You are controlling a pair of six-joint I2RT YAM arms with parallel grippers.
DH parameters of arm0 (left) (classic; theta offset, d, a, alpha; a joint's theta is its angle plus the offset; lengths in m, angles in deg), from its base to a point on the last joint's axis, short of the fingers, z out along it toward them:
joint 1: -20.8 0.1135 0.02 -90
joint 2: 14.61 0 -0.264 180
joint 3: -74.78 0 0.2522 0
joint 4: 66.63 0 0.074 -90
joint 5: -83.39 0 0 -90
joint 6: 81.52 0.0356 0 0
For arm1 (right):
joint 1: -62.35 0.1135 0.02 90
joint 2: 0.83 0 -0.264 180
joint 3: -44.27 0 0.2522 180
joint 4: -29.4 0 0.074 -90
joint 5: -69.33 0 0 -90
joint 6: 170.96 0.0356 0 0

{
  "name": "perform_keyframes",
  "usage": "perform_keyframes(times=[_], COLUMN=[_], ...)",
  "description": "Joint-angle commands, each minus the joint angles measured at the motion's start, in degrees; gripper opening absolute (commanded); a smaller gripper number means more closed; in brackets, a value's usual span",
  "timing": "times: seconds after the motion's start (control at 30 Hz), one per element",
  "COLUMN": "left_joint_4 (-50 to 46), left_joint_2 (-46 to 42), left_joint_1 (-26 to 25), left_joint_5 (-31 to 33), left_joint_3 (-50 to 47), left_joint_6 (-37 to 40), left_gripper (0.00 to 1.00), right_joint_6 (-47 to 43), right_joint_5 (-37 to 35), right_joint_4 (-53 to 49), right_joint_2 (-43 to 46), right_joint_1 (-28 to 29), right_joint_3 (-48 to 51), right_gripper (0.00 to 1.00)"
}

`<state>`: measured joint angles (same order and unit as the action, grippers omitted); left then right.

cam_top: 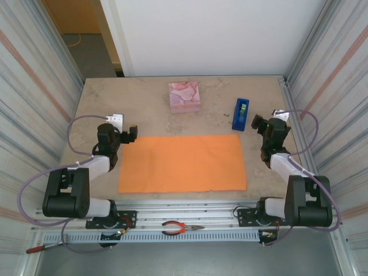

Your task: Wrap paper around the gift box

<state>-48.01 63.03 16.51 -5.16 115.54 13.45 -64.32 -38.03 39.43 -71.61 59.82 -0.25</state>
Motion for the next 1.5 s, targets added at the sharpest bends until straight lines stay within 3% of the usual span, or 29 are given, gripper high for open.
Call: perform_keyframes(times=[0.0, 0.07, 0.2, 0.43, 0.53, 0.63, 1.07, 1.47], left_joint_4=[-5.79, -7.93, -10.82, -22.73, -28.95, -35.26, -43.05, -48.07], left_joint_2=[-2.01, -2.39, -1.21, 8.32, 13.65, 19.81, 41.84, 56.4], left_joint_1=[-2.1, -3.03, -3.56, -9.76, -12.04, -12.4, -9.62, -8.88], left_joint_5=[2.23, 1.56, -2.3, -2.24, -1.42, -5.28, -25.06, -29.89], left_joint_3=[3.81, 5.72, 10.31, 26.2, 34.33, 43.01, 67.31, 82.68], left_joint_6=[2.42, 1.0, -5.77, -10.76, -13.08, -17.34, -34.55, -36.13], left_gripper=[0.99, 0.99, 0.99, 0.99, 0.99, 0.98, 0.91, 0.87], right_joint_6=[15.42, 19.34, 16.54, 14.9, 16.27, 16.85, 21.49, 26.22], right_joint_5=[0.66, 4.34, 14.99, 26.52, 31.99, 36.43, 45.9, 50.83], right_joint_4=[-14.68, -20.28, -21.91, -27.4, -29.92, -32.13, -40.1, -40.65], right_joint_2=[2.43, 1.48, -1.78, -9.91, -15.53, -22.01, -49.63, -66.25], right_joint_1=[-4.26, -6.42, -5.95, -0.01, 2.62, 5.67, 14.51, 17.18], right_joint_3=[-7.08, -11.47, -17.61, -29.3, -35.25, -41.06, -68.54, -84.31], right_gripper=[0.98, 0.98, 0.98, 1.0, 0.95, 0.92, 0.79, 0.77])
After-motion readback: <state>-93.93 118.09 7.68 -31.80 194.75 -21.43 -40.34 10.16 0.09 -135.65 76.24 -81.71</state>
